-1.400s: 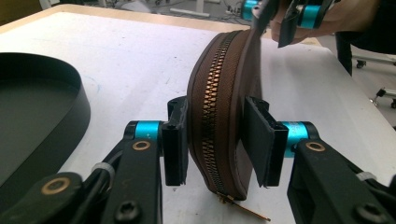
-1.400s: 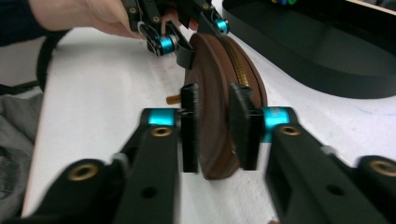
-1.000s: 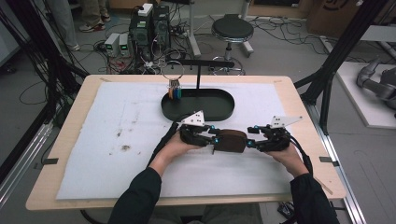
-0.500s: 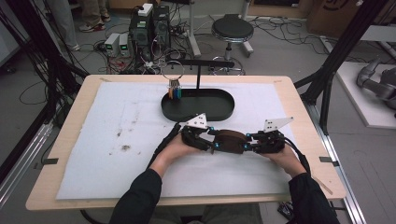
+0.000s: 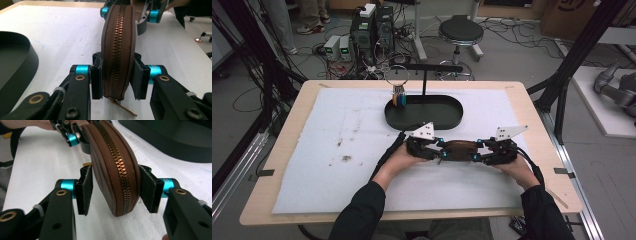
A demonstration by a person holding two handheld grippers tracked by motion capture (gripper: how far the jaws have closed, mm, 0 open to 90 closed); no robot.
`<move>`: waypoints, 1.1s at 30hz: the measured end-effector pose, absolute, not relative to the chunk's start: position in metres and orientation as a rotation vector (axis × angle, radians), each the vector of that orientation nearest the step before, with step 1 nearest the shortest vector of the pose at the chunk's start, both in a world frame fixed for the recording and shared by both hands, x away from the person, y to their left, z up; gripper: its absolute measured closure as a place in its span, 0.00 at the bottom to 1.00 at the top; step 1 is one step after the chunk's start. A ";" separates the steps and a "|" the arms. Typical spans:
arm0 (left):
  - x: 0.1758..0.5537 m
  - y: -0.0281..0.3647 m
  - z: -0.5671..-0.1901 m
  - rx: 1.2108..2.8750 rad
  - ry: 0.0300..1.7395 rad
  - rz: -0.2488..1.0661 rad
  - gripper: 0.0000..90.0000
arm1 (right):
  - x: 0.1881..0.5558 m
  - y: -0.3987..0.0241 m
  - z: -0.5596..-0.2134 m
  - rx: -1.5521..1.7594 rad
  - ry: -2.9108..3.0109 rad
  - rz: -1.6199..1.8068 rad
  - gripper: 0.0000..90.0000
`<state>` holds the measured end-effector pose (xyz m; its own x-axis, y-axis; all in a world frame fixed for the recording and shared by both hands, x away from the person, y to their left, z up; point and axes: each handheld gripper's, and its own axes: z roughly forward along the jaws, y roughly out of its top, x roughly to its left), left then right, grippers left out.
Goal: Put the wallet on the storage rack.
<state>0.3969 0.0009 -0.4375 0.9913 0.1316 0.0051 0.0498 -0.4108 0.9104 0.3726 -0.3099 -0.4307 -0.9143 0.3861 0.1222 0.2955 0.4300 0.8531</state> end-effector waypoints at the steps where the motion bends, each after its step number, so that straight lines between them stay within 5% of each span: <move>1: 0.398 0.001 -0.438 2.003 0.128 0.086 0.75 | 0.373 -0.311 -0.430 0.633 2.573 1.517 0.51; 33: 0.396 0.064 -0.382 1.856 0.334 0.274 0.76 | 0.376 -0.347 -0.415 0.989 2.183 1.513 0.45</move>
